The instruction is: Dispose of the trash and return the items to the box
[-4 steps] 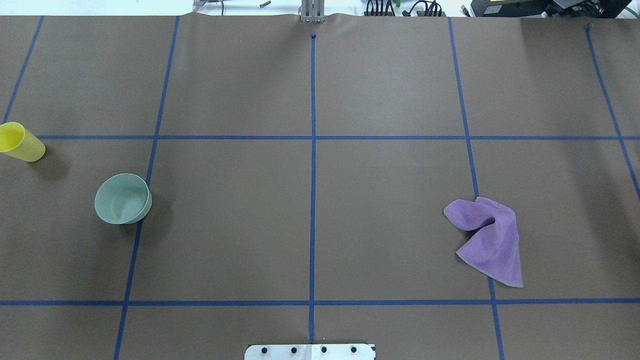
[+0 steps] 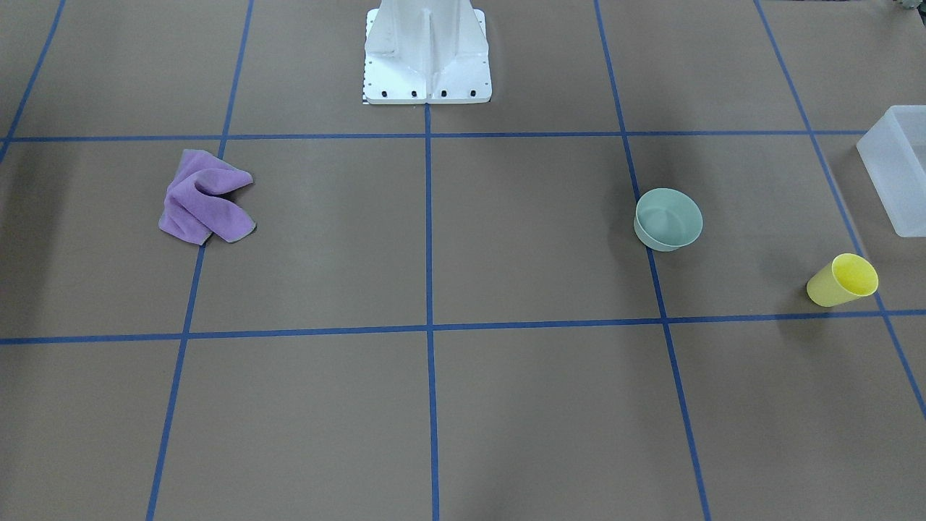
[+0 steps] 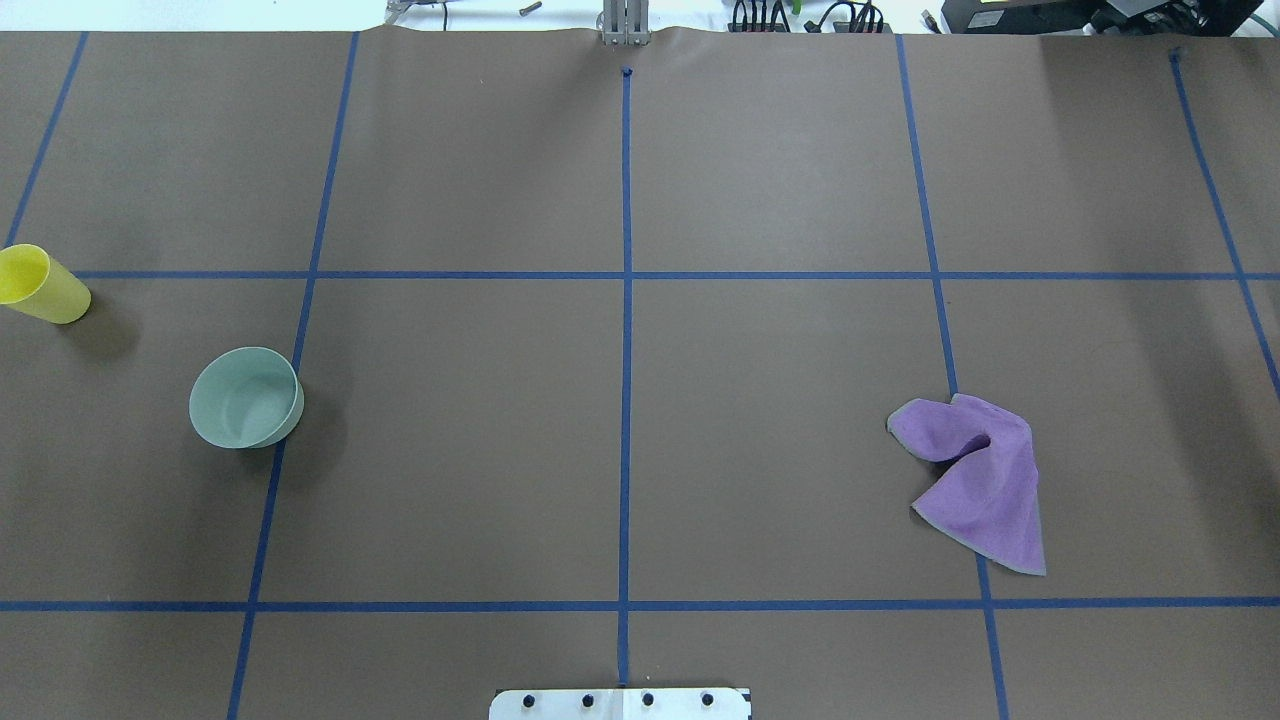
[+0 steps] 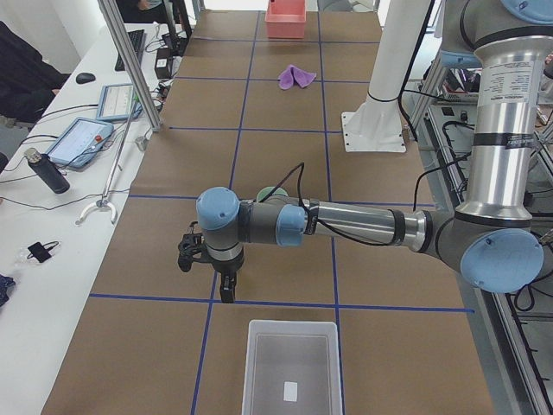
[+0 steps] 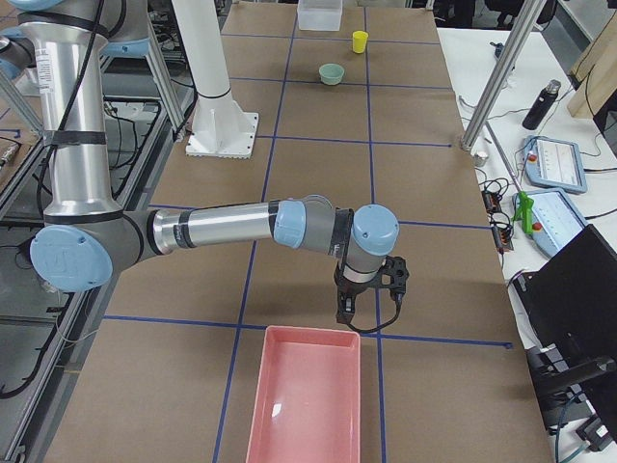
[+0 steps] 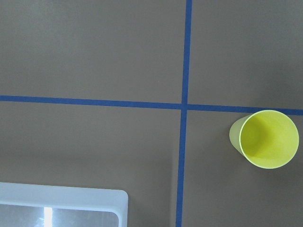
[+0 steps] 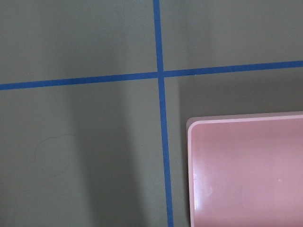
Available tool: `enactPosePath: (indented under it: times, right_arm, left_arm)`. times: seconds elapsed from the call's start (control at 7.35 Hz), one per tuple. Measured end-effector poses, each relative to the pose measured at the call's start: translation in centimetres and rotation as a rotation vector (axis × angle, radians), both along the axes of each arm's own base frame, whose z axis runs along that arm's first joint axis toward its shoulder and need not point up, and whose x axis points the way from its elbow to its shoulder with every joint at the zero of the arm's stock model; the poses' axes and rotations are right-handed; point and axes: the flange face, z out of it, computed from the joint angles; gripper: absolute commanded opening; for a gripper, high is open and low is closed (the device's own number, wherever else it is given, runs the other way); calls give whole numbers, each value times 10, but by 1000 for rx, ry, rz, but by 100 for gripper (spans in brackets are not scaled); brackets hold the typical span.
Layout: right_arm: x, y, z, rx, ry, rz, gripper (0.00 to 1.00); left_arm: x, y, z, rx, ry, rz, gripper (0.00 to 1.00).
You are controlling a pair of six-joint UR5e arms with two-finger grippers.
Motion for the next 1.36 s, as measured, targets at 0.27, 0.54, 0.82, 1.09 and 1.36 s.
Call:
enactPosePath:
  times: [0.27,0.54,0.82,1.09,1.36]
  right_arm:
    - [1,0,-2,3,-1,3,100]
    - [2,0,-3,5,-2,6,100]
    - [4,-1,-4,7,-3,9,100]
    - [4,-2,-5,9,-5,12,100]
    - [5,-3,-7,13,-5,12,100]
  left_arm:
    - [0,-2,-8,17,1,0,99]
    - [0,-2,-19,38,0,-2,99]
    - [0,-1,-21,38,-1,-6,99]
    - [0,-5,-31,56,-2,-8,99]
    - [-1,-4,-31,66,-6,-10,99]
